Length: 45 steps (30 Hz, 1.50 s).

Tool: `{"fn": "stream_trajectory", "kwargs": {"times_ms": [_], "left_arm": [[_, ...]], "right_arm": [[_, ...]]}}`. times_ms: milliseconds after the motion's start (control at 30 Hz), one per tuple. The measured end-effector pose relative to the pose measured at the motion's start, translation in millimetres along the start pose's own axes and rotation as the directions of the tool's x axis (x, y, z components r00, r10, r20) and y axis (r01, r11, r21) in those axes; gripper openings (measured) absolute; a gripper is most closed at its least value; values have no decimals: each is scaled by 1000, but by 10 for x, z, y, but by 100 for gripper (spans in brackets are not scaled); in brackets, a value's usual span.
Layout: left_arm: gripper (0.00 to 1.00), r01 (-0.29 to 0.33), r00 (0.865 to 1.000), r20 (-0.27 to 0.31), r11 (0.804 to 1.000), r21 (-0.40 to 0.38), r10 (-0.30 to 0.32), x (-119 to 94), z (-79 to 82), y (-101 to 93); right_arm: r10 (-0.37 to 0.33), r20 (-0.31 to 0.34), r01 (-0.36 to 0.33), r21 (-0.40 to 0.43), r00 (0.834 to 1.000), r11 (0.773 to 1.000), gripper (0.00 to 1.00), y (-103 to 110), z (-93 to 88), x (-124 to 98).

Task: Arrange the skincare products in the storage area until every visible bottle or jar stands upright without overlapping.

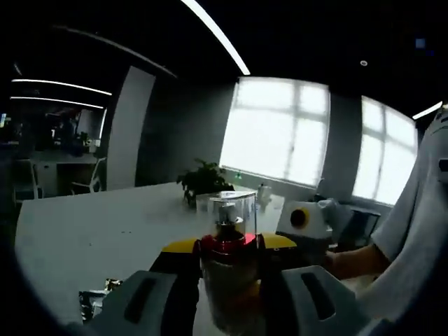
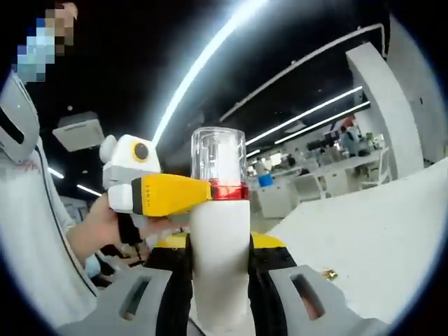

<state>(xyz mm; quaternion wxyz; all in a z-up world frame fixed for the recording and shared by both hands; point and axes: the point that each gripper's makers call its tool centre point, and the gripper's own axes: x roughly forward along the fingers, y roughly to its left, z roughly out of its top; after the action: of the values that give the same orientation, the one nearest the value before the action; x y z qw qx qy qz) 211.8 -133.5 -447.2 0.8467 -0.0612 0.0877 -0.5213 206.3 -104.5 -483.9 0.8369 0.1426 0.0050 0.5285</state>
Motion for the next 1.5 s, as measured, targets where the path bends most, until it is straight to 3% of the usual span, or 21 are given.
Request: {"fn": "stream_trajectory", "kwargs": {"times_ms": [67, 300, 433, 533, 600, 667, 1000, 1133, 1300, 1500], "left_arm": [[29, 59, 998, -4, 998, -13, -59, 1, 14, -47], [28, 165, 986, -20, 986, 4, -165, -20, 56, -95], [27, 254, 964, -72, 967, -19, -255, 26, 52, -161], [27, 250, 960, -128, 968, -22, -250, 112, 16, -115], [26, 255, 954, -168, 967, 18, -248, 181, -37, -85], [26, 252, 953, -181, 967, 19, -245, 252, -77, -61], [26, 233, 946, -230, 973, -3, -227, 504, -226, 26], [26, 217, 949, -240, 976, 35, -203, 550, -262, 41], [26, 216, 940, -290, 972, 89, -182, 576, -440, 85], [26, 227, 919, -348, 971, 81, -186, 658, -763, 164]], "right_arm": [[46, -2, -46, -4, 999, 999, 28, 70, 16, -5], [146, 52, -150, 73, 988, 986, 28, 208, 72, 14], [204, 66, -210, 92, 977, 973, 28, 222, 96, 21], [226, 29, -227, 77, 974, 971, 28, 156, 77, 25], [237, -26, -235, 53, 971, 971, 29, 77, 23, 12], [237, -83, -235, 27, 968, 972, 29, -6, -35, -14], [253, -176, -252, 28, 951, 967, 29, -237, -129, -135], [264, -204, -267, 12, 943, 964, 29, -286, -158, -155], [272, -298, -297, -40, 915, 954, 29, -351, -363, -163], [228, -372, -277, -84, 900, 957, 29, -494, -660, -243]]}}
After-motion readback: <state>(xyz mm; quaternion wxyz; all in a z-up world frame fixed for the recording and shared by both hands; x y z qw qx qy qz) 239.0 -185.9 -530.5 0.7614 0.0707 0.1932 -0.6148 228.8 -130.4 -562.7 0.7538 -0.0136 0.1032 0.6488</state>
